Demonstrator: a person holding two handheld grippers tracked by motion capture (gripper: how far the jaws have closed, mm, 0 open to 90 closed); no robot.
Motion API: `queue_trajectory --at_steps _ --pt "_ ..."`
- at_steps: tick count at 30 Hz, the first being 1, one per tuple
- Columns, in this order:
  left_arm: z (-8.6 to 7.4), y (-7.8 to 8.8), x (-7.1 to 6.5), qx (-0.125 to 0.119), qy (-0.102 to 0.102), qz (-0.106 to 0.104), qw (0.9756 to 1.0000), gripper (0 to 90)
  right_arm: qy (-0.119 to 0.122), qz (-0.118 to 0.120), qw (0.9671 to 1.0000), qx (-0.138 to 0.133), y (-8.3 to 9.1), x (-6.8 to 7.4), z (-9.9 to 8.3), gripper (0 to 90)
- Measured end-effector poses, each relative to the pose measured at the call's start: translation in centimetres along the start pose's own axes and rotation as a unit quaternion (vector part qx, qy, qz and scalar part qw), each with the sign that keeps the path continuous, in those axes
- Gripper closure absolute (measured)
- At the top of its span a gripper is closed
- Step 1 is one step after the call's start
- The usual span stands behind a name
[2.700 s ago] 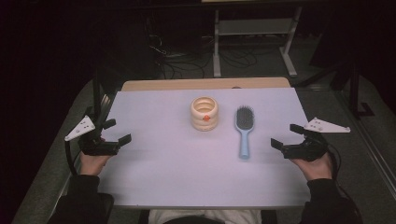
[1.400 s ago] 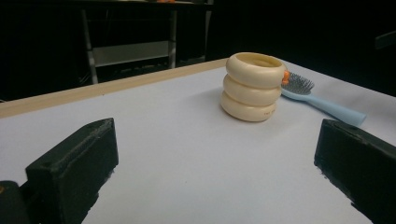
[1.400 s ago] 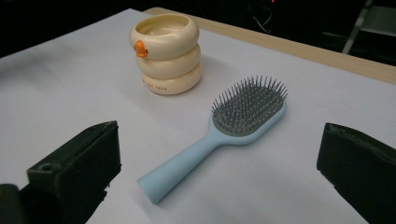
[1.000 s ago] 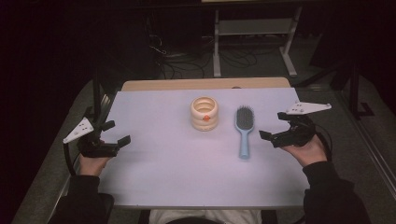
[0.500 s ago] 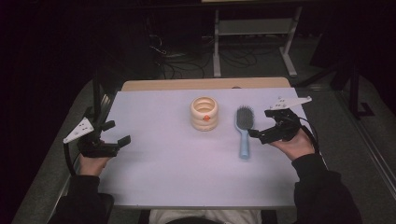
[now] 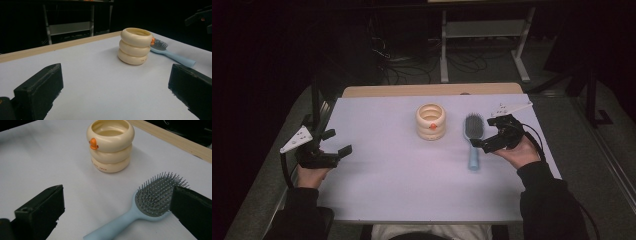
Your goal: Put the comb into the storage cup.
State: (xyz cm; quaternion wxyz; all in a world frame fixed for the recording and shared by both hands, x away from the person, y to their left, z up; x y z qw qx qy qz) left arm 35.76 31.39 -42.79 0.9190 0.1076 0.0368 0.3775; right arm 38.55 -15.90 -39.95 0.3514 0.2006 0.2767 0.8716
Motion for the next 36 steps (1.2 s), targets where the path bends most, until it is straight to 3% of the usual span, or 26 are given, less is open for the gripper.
queue_trajectory --at_steps 7,25,31,36 --pt "0.0 0.0 0.0 -0.001 0.001 0.001 1.0 0.0 0.0 0.004 0.9998 0.018 -1.3 -0.3 -0.2 0.0" --pt "0.0 0.0 0.0 -0.001 0.001 0.0 1.0 0.0 0.005 0.042 0.9966 0.07 -4.2 -0.2 -1.0 20.2" --pt "0.0 0.0 0.0 -0.001 0.001 0.0 1.0 0.0 0.009 0.041 0.9957 0.083 -4.6 -0.3 -1.3 33.9" --pt "0.0 0.0 0.0 -0.001 0.0 0.0 1.0 0.0 0.007 0.032 0.996 0.084 -4.8 -0.5 -1.3 53.7"
Point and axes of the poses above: each handheld gripper's, and its own axes: y roughly backward along the jaws, z roughly out of its top, x roughly to its left, the point moved 6 cm from there along -y, roughly forward along the jaws, and after that the axes turned 8 degrees about -y, right-handed, at the moved point
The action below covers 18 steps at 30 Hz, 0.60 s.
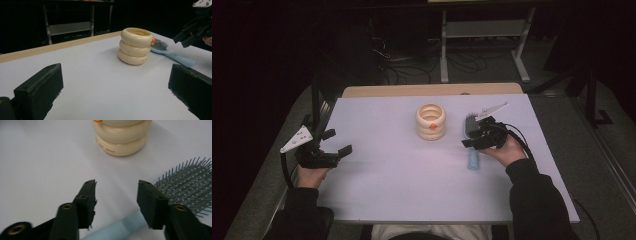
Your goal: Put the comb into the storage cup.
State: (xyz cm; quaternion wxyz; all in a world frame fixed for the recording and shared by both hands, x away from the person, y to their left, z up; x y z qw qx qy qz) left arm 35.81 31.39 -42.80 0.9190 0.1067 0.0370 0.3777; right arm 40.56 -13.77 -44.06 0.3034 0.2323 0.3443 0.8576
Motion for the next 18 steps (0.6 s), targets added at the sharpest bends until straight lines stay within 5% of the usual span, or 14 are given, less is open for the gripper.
queue_trajectory --at_steps 10,18 --pt "0.0 0.1 0.1 -0.002 0.003 0.0 1.0 0.0 -0.023 -0.007 0.9993 0.028 -1.1 -0.4 -0.6 88.2" --pt "0.0 0.0 0.0 -0.001 0.001 -0.003 1.0 0.0 -0.026 0.002 0.9985 0.048 -1.9 -0.1 -1.2 88.5"
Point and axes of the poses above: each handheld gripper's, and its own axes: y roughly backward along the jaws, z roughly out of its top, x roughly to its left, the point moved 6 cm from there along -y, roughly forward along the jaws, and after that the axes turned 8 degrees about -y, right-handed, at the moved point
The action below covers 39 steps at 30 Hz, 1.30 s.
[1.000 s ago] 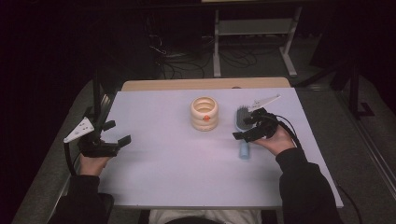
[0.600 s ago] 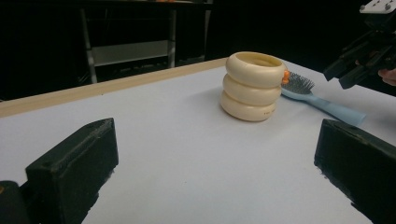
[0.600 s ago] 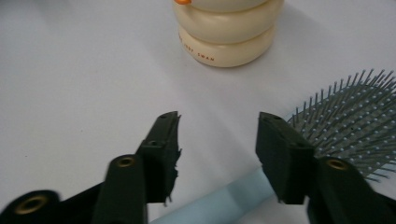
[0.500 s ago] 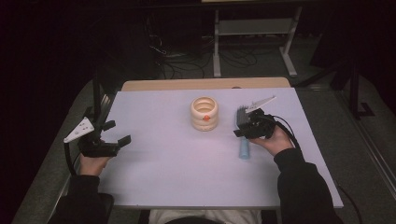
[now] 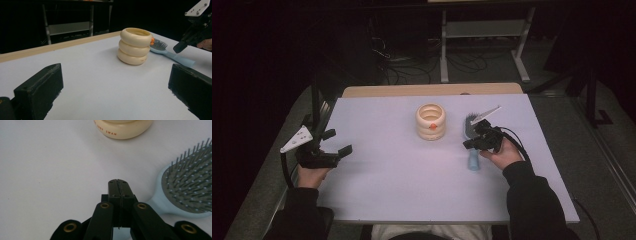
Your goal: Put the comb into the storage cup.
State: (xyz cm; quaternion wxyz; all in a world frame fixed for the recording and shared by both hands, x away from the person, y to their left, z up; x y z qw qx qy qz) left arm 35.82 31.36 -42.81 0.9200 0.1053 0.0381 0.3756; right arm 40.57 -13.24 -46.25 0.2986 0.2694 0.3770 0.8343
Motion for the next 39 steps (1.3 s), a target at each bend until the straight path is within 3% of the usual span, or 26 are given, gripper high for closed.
queue_trajectory --at_steps 11,20,32,39 --pt "0.0 -0.1 -0.1 0.004 -0.003 -0.002 1.0 0.0 -0.009 -0.006 0.9997 0.021 -1.0 -0.2 -1.0 88.6" --pt "-0.1 -0.1 -0.1 0.006 -0.005 -0.003 1.0 0.0 0.004 -0.013 0.9987 0.048 -1.6 0.2 -1.8 88.7" --pt "-0.1 -0.1 -0.2 0.007 -0.004 -0.003 1.0 0.0 0.007 -0.016 0.9977 0.065 -1.5 0.1 -2.6 88.7" --pt "-0.1 -0.2 -0.2 0.009 -0.006 -0.005 0.9999 0.0 -0.007 -0.015 0.9979 0.063 -0.6 -0.7 -3.5 88.7"
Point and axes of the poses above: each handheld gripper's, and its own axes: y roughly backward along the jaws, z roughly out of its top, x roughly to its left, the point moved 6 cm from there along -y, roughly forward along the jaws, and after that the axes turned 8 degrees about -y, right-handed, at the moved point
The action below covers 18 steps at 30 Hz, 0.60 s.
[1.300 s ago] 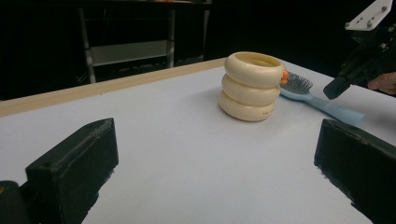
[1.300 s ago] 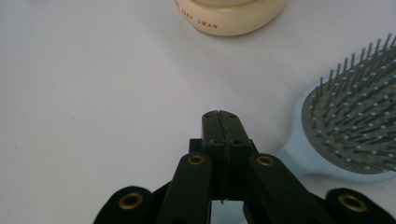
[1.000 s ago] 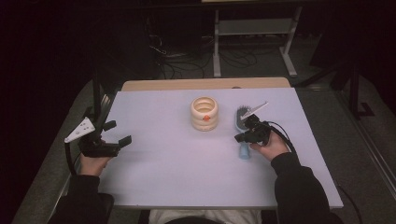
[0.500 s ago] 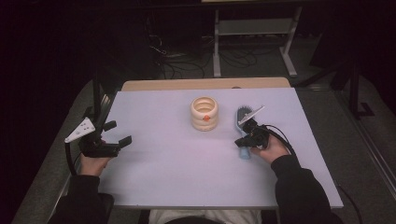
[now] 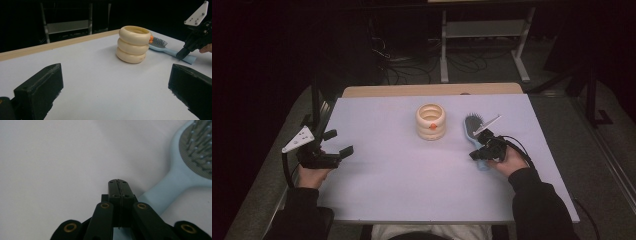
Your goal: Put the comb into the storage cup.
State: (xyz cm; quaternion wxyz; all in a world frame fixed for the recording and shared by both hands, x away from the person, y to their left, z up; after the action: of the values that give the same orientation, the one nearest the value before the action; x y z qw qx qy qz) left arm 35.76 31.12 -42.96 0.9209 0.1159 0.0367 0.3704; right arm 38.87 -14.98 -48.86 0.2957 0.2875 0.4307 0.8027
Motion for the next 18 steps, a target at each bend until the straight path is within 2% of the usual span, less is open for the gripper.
queue_trajectory --at_steps 18 --pt "0.0 -0.1 -0.1 0.001 0.001 -0.002 1.0 0.0 -0.012 -0.001 0.9999 -0.009 1.4 -1.6 -1.4 88.7"
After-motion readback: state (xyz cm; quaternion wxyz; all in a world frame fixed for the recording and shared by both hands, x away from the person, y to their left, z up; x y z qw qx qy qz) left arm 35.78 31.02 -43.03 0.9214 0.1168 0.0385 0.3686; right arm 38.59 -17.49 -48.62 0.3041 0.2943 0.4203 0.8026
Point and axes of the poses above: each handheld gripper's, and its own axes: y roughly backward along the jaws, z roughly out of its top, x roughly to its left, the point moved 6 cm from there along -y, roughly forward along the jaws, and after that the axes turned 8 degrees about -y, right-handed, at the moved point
